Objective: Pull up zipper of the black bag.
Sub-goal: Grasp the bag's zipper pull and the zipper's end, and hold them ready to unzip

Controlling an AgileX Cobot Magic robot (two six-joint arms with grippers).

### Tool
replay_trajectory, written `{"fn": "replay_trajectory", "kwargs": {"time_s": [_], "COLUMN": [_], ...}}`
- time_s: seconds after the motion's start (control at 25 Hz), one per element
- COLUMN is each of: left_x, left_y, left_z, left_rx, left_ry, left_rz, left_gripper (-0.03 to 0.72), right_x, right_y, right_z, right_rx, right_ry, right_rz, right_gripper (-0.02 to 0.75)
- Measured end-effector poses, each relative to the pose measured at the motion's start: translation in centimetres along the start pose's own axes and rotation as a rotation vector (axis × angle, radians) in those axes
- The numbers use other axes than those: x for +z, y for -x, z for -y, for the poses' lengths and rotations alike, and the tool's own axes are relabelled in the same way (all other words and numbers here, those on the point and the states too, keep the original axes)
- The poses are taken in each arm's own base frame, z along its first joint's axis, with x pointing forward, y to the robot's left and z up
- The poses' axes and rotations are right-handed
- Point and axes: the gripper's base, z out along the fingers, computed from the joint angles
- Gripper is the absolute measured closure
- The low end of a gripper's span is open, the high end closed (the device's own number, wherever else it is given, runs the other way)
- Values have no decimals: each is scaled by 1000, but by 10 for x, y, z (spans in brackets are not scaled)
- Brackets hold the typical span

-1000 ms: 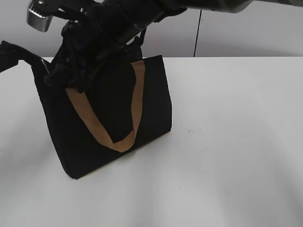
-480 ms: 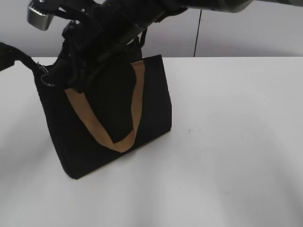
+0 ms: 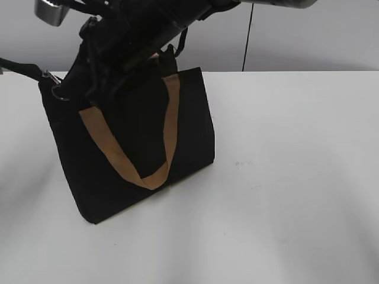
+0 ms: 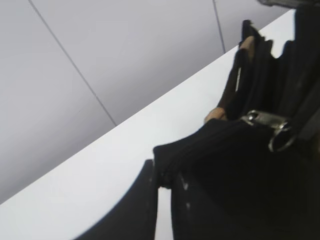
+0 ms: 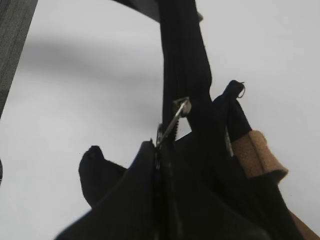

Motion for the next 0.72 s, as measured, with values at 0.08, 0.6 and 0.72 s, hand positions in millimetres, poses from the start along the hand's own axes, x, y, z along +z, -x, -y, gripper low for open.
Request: {"fn": "replay_trajectory", "kwargs": {"time_s": [0.08,0.6,0.72], "left_x": [-4,-13,-13], "left_y": [1,-21,-28], "left_z": [-2,13,17], "left_rx": [16,7,-2], "left_ry": [36,41,32], "left_rz": [-13,-81,-102], "left_gripper": [655,655,655], "right_x": [-1,-21,-29], "right_y": [0,-20,-29], "right_z": [1,26,34], "right_rx": [14,90,111], "right_ry": [-2,-38,-36], "right_rz": [5,-2,-12], "right_gripper": [739,739,739]}}
